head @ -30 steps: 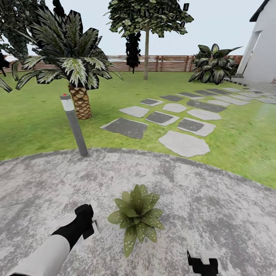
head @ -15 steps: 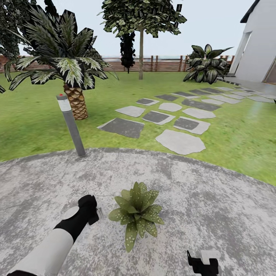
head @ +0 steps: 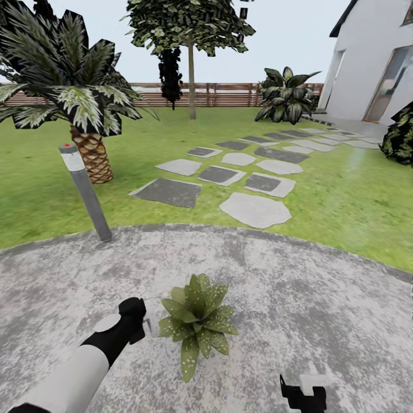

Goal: Pick up the pesticide atomizer in the garden and spray insectifuge to fully cover both potted plants in the garden.

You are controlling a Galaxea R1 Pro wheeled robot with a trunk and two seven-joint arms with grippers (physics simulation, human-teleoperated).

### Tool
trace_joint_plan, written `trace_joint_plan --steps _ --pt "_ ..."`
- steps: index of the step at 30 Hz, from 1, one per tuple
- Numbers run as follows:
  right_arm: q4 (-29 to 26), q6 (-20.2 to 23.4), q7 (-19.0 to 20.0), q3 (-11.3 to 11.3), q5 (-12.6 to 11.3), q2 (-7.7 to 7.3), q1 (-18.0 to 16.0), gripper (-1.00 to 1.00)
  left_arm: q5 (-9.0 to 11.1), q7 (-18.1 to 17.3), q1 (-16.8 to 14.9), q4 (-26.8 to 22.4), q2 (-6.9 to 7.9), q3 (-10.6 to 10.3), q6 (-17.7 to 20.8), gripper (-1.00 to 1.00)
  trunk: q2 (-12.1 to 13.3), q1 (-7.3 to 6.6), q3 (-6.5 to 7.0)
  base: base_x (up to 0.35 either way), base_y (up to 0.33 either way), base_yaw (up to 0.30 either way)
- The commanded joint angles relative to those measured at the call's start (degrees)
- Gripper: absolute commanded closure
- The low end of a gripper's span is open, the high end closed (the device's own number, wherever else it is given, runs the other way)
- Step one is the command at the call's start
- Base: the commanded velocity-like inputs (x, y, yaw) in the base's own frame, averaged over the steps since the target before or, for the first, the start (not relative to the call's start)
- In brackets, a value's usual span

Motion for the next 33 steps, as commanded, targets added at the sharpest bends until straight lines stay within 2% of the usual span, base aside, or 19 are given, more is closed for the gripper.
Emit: trace_joint_plan --steps 1,13,20,23,27,33 --pt "0.05 -0.17 -0.29 0.51 -0.34 -0.01 -0.05 -1.0 -0.45 -0.5 0.03 0.5 0.21 -0.26 0.07 1.0 -0.02 0.0 -0.05 0.07 0.297 -0.096" --pt "0.05 -0.17 -0.29 0.51 -0.34 -0.01 0.0 -1.0 0.02 -0.54 0.14 3.59 0.3 -0.27 1.5 1.0 -0.02 0.0 -0.05 0.122 0.298 -0.009" --pt "0.05 -0.17 -0.29 0.51 -0.34 -0.04 -0.03 -1.0 0.15 -0.09 1.83 6.01 -0.25 -0.35 0.97 1.0 -0.02 0.0 -0.05 0.073 0.059 -0.076" --pt "0.05 -0.17 -0.29 0.51 -0.34 -0.03 -0.01 -1.0 1.34 -0.06 2.03 6.19 -0.22 -0.32 0.83 1.0 -0.02 0.0 -0.05 0.002 0.002 -0.276" --pt "0.05 -0.17 -0.29 0.51 -0.34 -0.02 0.0 -1.0 2.33 -0.06 2.07 5.97 -0.16 -0.23 0.71 1.0 -0.02 0.0 -0.05 0.0 0.0 -0.246" --pt "0.05 -0.17 -0.3 0.51 -0.34 -0.02 -0.01 -1.0 2.94 0.01 1.91 1.28 -0.22 -0.04 0.85 1.0 -0.02 0.0 -0.05 0.0 0.0 -0.025"
